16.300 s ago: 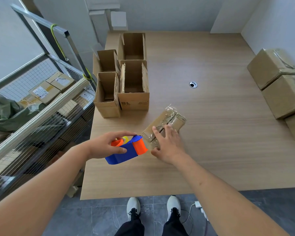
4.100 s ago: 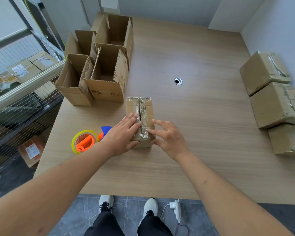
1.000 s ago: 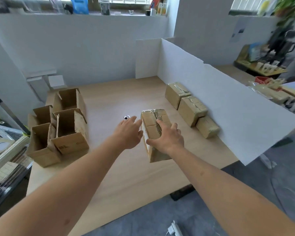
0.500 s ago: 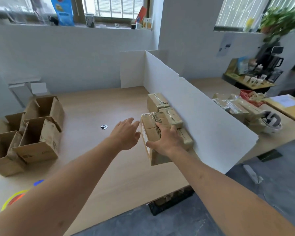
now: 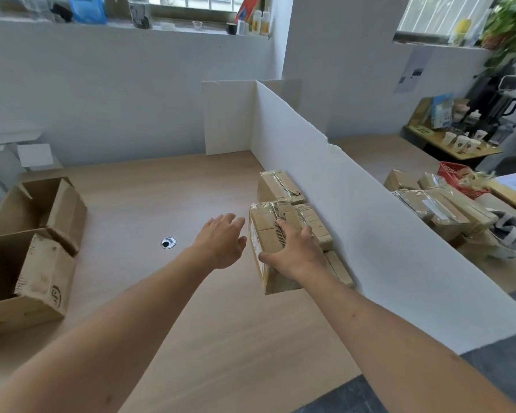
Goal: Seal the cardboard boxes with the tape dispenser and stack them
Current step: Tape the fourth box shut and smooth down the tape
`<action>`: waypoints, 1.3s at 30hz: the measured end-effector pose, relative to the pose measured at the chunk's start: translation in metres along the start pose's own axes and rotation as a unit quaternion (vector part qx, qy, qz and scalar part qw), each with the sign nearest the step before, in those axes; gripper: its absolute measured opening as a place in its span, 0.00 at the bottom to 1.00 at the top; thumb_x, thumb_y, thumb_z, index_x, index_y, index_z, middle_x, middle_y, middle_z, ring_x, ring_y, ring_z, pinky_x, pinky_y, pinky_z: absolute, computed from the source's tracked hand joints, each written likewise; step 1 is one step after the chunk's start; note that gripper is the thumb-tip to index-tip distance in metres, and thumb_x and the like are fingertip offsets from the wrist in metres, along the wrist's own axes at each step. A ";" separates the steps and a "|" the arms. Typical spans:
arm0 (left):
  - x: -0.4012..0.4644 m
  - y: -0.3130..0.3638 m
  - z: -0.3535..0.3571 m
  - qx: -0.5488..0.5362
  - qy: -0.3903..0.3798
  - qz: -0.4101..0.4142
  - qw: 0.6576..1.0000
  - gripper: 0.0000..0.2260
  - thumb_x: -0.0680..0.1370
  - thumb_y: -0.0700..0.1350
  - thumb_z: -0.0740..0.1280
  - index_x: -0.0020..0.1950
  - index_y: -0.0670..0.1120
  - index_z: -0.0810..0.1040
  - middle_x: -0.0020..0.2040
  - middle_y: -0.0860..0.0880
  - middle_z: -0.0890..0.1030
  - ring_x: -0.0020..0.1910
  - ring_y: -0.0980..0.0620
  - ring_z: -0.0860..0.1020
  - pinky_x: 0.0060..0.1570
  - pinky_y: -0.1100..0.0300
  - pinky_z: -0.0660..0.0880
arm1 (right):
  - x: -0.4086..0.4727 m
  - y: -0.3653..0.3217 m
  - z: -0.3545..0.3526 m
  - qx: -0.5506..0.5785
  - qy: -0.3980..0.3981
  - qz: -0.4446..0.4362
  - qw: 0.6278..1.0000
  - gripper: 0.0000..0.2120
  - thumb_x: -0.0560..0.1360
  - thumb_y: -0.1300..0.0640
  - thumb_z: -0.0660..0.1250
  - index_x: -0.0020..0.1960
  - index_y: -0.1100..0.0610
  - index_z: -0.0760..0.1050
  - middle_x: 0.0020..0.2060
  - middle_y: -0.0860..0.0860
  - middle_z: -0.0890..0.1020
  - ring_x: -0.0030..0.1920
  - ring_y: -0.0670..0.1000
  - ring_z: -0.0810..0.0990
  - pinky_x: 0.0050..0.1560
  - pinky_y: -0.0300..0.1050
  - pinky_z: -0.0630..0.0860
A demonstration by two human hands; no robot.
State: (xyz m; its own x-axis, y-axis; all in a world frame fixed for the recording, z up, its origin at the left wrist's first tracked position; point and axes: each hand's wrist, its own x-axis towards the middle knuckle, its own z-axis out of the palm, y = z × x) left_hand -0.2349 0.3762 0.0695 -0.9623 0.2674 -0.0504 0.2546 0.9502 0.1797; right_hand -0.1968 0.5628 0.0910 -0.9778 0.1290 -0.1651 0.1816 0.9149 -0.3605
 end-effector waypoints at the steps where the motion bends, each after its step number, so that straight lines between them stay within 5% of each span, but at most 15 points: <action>1: 0.009 -0.004 0.002 -0.001 -0.004 -0.004 1.000 0.21 0.83 0.53 0.60 0.74 0.46 0.68 0.77 0.43 0.67 0.74 0.42 0.67 0.75 0.46 0.62 | 0.009 -0.002 0.002 0.002 -0.002 0.002 1.000 0.46 0.64 0.33 0.72 0.78 0.37 0.58 0.73 0.57 0.63 0.70 0.61 0.69 0.65 0.55 0.71; 20: 0.155 -0.016 0.031 -0.025 -0.030 -0.134 0.990 0.20 0.83 0.52 0.60 0.73 0.45 0.69 0.72 0.44 0.71 0.70 0.42 0.71 0.70 0.49 0.66 | 0.209 0.001 0.024 0.017 -0.067 -0.081 0.994 0.46 0.62 0.29 0.71 0.77 0.37 0.60 0.69 0.56 0.67 0.67 0.60 0.71 0.65 0.53 0.71; 39: 0.285 -0.105 0.104 -0.076 -0.065 -0.185 0.978 0.20 0.84 0.51 0.59 0.74 0.44 0.68 0.74 0.44 0.68 0.68 0.40 0.72 0.66 0.50 0.67 | 0.385 -0.028 0.143 -0.076 -0.012 -0.078 0.994 0.43 0.70 0.32 0.67 0.80 0.42 0.57 0.80 0.60 0.51 0.74 0.63 0.61 0.73 0.55 0.60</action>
State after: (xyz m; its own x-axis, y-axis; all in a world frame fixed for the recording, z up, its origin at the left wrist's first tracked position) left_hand -0.5257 0.3696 -0.0660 -0.9631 -0.0624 -0.2619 -0.1348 0.9538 0.2685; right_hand -0.5632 0.5320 -0.0939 -0.9896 -0.0265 -0.1412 0.0083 0.9706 -0.2404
